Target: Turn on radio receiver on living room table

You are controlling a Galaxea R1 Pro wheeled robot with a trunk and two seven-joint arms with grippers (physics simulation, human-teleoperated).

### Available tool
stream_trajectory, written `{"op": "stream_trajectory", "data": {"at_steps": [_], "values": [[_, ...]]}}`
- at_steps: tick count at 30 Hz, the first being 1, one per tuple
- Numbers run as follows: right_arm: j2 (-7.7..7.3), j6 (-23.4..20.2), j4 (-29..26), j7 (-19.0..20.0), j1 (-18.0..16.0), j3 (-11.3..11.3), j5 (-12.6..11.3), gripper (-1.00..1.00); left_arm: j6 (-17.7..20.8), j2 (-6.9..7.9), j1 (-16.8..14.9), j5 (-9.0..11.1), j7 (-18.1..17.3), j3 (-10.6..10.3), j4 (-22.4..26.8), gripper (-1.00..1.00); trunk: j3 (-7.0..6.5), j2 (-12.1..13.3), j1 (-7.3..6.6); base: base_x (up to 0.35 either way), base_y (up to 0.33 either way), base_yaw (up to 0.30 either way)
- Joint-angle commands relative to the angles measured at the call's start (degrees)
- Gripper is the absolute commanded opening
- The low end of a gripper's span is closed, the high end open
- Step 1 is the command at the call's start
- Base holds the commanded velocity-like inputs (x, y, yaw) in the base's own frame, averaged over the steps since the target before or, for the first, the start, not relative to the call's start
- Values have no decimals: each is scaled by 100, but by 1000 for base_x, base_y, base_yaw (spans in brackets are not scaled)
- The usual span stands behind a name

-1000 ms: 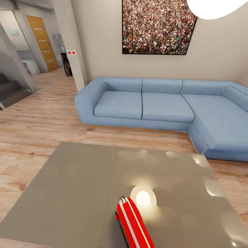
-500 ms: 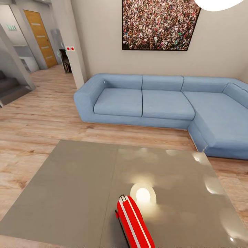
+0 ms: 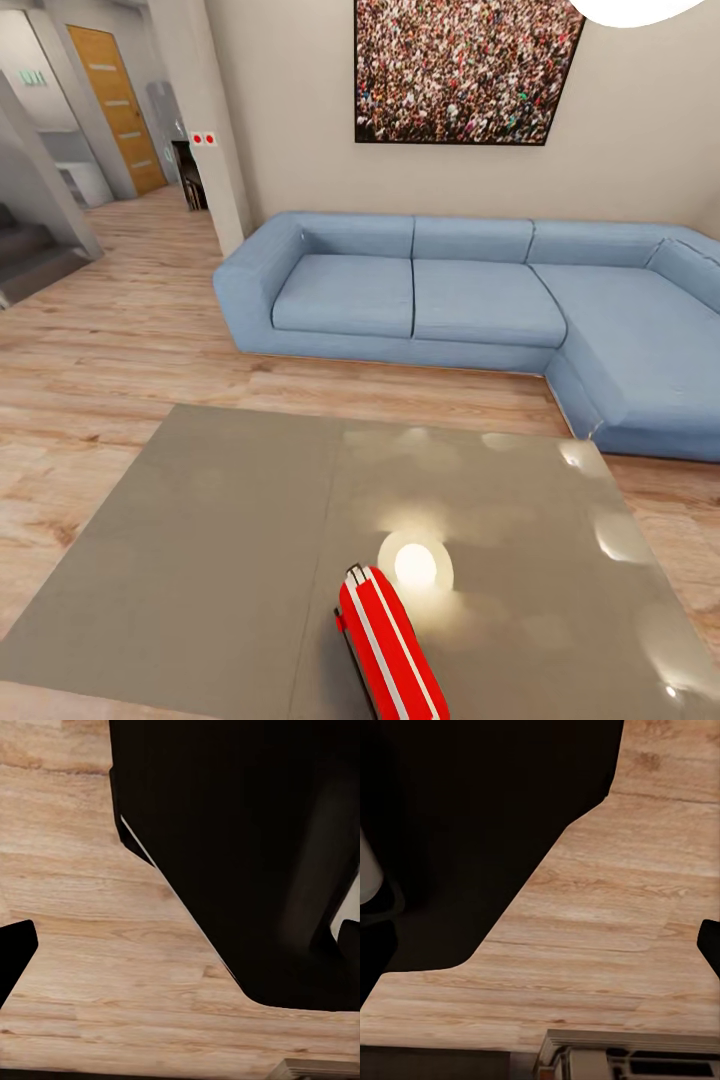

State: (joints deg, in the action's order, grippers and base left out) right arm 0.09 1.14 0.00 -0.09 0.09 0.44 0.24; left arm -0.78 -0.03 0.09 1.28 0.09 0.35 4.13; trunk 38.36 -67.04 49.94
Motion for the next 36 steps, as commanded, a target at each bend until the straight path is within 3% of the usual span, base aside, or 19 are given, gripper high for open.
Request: {"op": "stream_trajectory", "data": {"at_steps": [1, 24, 25, 28, 29, 32, 36], "values": [[0, 0, 0, 0, 0, 0, 0, 100, 0, -1, 0, 1, 0, 0, 0, 100, 0, 0, 0, 0, 0, 0], [0, -23, 0, 45, 0, 0, 1, 100, -1, -5, 0, -4, 3, -8, 2, 100, 0, 0, 0, 0, 0, 0], [0, 13, 0, -30, 0, 0, 2, 100, -10, -83, 0, -18, 0, -8, 48, 100, 0, 0, 0, 0, 0, 0], [-4, 72, 0, -43, 0, 0, -3, 100, -8, -98, 0, -20, 0, -14, 64, 100, 0, 0, 0, 0, 0, 0], [-50, 331, -22, -52, 0, -7, -6, 100, -2, -103, 0, -15, 8, -14, 259, 100, 0, 0, 0, 0, 0, 0], [-78, 340, -518, -46, 0, -9, -12, 100, -1, -93, 0, -9, -38, -11, 535, 100, 0, 0, 0, 0, 0, 0], [-94, 346, -756, -44, 0, -9, -15, 100, 0, -74, 0, -6, -50, -9, 816, 100, 0, 0, 0, 0, 0, 0]]}}
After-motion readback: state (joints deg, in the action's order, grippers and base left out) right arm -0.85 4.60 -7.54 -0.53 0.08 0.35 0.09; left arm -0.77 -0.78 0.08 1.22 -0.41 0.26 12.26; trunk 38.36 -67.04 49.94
